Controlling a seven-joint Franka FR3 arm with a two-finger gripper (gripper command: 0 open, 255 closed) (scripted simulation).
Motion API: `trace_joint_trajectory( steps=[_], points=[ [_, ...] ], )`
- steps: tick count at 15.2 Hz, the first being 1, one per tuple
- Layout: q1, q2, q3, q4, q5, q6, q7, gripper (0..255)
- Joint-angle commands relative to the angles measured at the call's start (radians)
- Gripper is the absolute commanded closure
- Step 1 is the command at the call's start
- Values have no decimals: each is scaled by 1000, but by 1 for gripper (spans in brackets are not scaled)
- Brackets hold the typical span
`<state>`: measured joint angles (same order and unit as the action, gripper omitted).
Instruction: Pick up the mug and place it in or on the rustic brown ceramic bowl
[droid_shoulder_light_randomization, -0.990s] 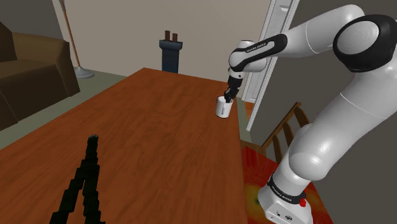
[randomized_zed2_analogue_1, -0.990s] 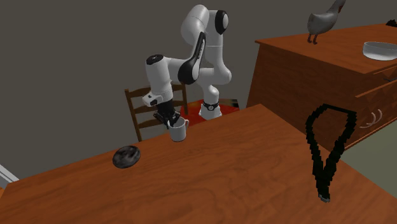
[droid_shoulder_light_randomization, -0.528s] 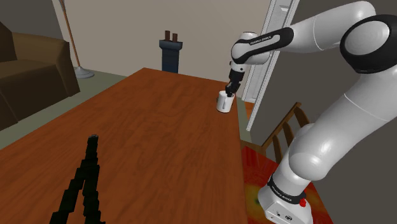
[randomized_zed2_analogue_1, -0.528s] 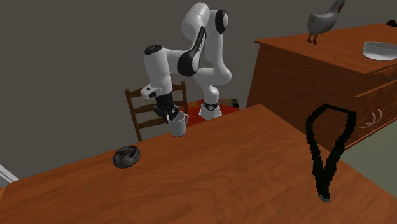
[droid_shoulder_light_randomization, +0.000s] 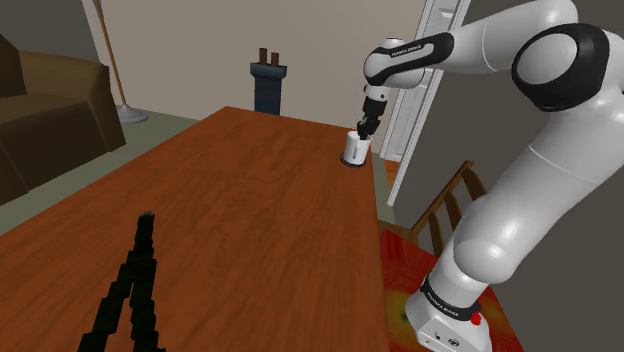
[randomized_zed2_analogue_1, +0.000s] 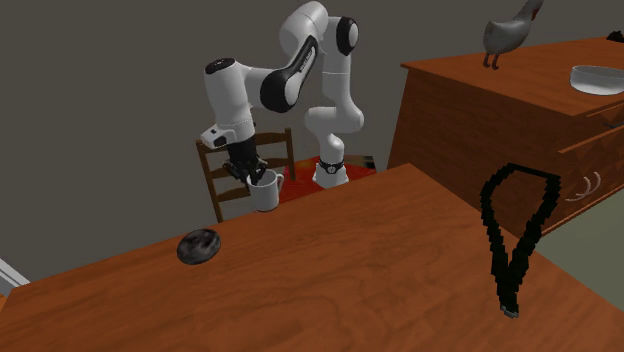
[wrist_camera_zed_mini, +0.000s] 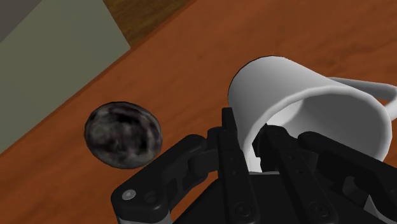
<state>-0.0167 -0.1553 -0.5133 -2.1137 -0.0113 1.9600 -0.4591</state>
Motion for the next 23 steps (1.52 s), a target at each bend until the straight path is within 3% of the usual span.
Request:
trace_joint_trajectory(
  steps=[1,8,15,23],
  points=[
    [-7,70,-28,78,34,-18,-53,255],
    [-93,360,-93,409,195,-120,-241,255],
    [-295,691,-76,876,357,-308,-357,255],
    [-285,699,-70,793,363,-220,-370,255]
  ],
)
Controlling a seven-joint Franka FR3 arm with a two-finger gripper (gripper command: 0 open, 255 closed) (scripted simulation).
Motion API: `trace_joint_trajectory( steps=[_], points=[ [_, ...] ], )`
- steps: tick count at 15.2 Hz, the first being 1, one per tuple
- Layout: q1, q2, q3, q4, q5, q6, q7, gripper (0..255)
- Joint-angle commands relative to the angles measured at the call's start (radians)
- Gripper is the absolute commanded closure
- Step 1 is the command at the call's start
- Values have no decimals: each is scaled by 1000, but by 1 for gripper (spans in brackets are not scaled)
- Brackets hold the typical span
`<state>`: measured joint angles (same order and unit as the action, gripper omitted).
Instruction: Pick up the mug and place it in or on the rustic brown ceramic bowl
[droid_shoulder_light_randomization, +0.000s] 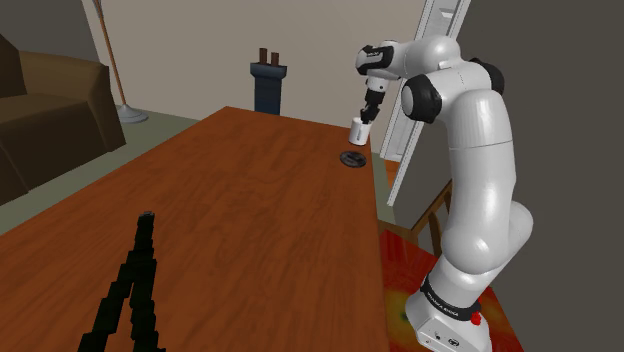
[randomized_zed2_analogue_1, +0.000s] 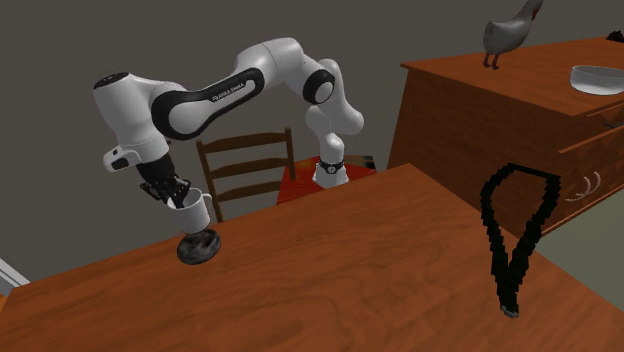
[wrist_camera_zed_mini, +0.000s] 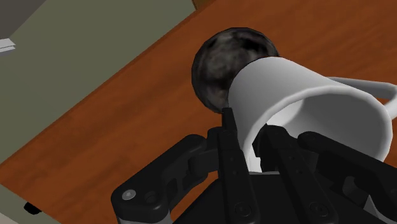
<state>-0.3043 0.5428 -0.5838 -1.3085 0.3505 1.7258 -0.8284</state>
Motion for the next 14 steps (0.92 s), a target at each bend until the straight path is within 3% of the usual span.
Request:
trace_joint_trajectory(
  steps=[1,10,14],
  points=[
    [5,2,2,-25,2,27,-3,255],
    [15,24,12,-123,20,141,-24,255],
    [15,24,12,-123,20,141,-24,255]
  ],
)
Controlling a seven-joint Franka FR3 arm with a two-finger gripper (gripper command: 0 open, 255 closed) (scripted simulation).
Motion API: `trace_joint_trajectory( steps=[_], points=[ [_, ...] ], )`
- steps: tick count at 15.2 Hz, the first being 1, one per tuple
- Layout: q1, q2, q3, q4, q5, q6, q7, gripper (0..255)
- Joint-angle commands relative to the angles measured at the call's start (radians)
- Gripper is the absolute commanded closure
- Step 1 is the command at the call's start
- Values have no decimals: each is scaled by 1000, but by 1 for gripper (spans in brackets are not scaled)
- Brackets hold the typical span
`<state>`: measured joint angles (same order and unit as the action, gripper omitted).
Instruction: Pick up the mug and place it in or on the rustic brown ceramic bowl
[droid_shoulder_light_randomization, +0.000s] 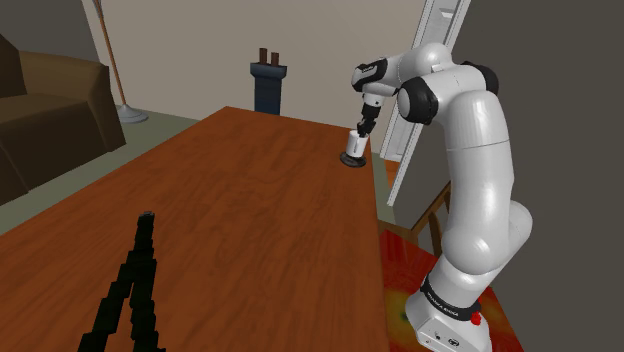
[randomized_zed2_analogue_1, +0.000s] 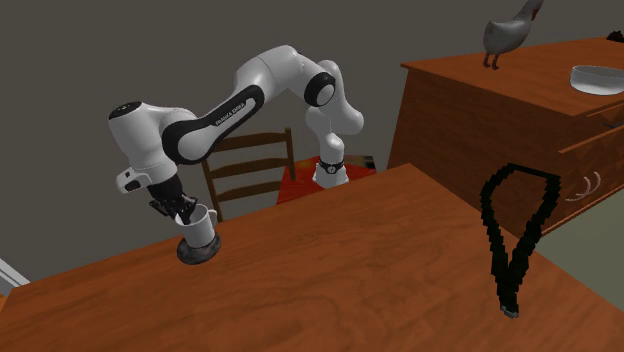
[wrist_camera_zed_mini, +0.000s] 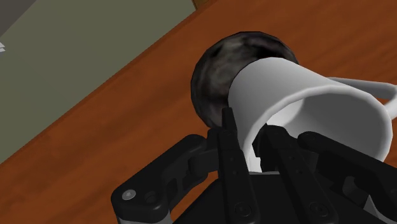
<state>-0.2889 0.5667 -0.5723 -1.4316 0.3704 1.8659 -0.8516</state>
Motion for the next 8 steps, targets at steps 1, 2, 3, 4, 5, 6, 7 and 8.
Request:
trace_joint_trajectory(
  steps=[1,2,3,4,5,6,7,8],
  points=[
    [0,0,0,0,0,1,0,255],
    [0,0,0,0,0,1,0,255],
    [0,0,0,0,0,1,0,255],
    [0,0,0,0,0,1,0,255],
    [0,0,0,0,0,1,0,0],
    [0,0,0,0,0,1,0,0],
    [0,0,0,0,0,1,0,0],
    [0,0,0,0,0,1,0,0]
  ],
)
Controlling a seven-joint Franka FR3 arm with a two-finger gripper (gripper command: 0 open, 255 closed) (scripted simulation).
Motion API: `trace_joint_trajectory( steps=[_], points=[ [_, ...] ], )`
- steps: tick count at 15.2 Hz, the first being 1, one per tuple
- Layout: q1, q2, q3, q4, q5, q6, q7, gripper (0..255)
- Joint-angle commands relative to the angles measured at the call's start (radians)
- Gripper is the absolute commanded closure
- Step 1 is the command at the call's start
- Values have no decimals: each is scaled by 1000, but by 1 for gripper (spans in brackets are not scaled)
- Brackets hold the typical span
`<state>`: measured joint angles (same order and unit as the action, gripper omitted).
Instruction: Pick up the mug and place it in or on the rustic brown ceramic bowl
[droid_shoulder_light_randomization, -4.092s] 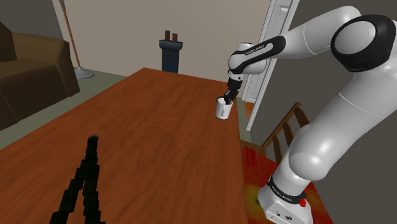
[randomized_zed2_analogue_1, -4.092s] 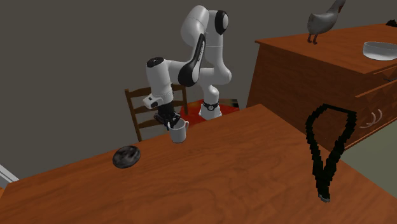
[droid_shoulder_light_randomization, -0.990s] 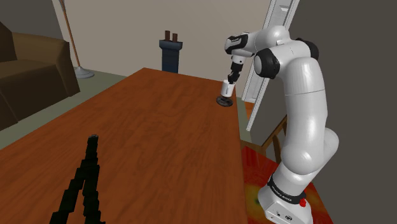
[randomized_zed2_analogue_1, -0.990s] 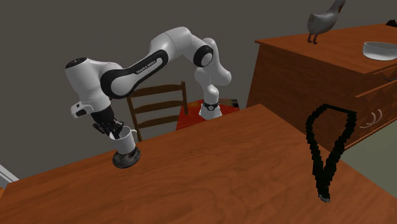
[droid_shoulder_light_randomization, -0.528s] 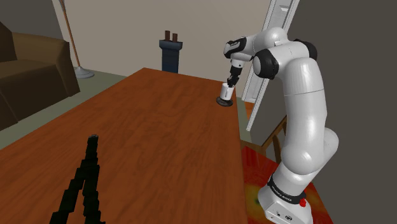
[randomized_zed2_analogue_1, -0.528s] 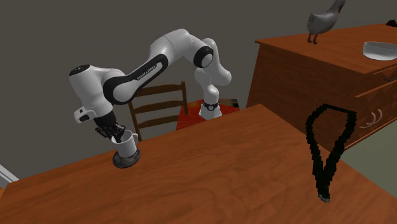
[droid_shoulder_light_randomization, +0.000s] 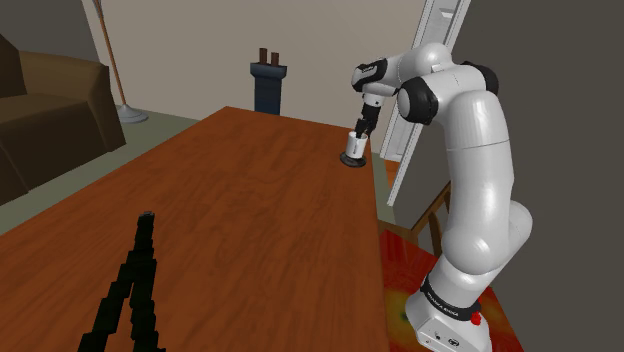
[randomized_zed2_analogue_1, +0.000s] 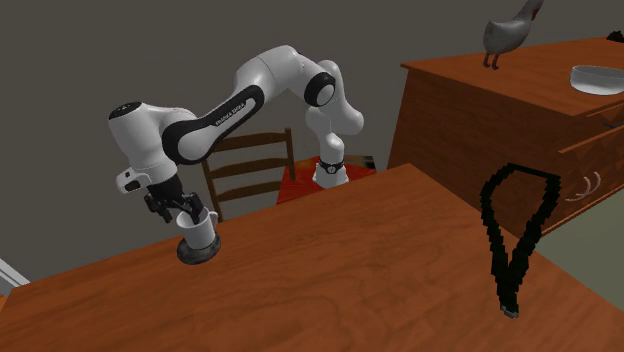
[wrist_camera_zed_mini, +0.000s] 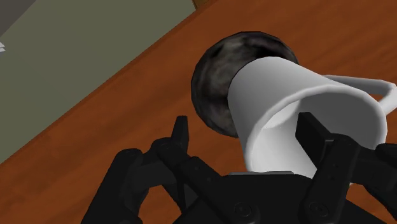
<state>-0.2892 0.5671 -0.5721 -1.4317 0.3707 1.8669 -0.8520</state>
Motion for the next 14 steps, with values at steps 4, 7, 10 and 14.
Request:
trace_joint_trajectory(
  steps=[4,7,10,14],
  points=[
    [-8,-11,-6,52,-9,-60,9,0],
    [-18,-16,-9,106,-15,-116,16,0],
    [-18,-16,-10,106,-15,-116,16,0],
    [-18,-16,-10,106,-15,-116,16,0]
  ],
)
